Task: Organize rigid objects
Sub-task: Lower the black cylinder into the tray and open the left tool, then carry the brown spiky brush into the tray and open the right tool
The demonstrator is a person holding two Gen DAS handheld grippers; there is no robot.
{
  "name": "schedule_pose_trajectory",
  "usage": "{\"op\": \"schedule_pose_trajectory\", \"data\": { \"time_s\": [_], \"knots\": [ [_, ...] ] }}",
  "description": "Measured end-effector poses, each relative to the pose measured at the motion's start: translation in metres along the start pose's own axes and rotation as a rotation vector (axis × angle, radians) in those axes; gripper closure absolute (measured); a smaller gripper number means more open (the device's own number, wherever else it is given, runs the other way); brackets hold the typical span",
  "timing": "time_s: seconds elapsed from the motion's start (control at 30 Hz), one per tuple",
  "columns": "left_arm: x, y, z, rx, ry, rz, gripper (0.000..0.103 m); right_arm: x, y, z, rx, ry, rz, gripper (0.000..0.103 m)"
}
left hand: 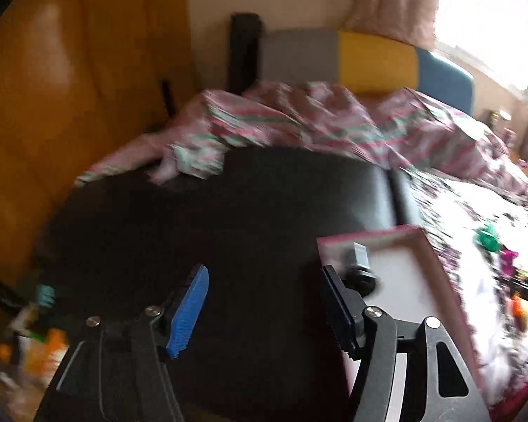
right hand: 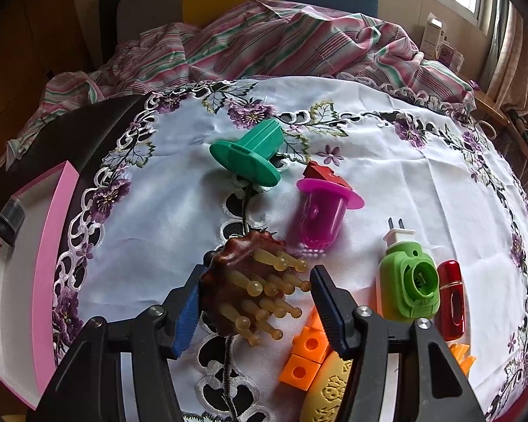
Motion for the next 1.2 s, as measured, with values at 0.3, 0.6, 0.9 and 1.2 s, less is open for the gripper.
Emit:
{"op": "schedule_pose_trajectory", "data": {
  "time_s": [0.3, 0.6, 0.9, 1.2],
  "knots": [
    [-0.032, 0.045, -0.01, 0.026, -0.032, -0.153, 0.032, -0.001, 0.001, 0.001, -0.002, 0.016, -0.018, 0.043],
    [0.073, 0.139, -0.004, -0.09, 0.087, -0.084, 0.032, -0.004, 0.005, 0.006, -0.015, 0.022, -0.04, 0.043],
    [0.096, 0.151, -0.011, -0.102, 0.077, -0.036, 0.026, -0.003, 0.004, 0.007, -0.015, 0.016, -0.023, 0.043],
    [0.086, 0.158, -0.003, -0.128, 0.052, -0.057, 0.023, -0.006, 0.001, 0.001, 0.013, 0.013, -0.029, 0.043]
  ]
}}
Point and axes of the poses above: each gripper's, at about its wrist camera, not at the fingertips, and z roughly the way its jaws point, x to its right, y to its underside, the point moved 10 cm from there along z, roughly the way its jaws point, and after that the axes turned 10 degrees about -z, right-handed, at the moved point
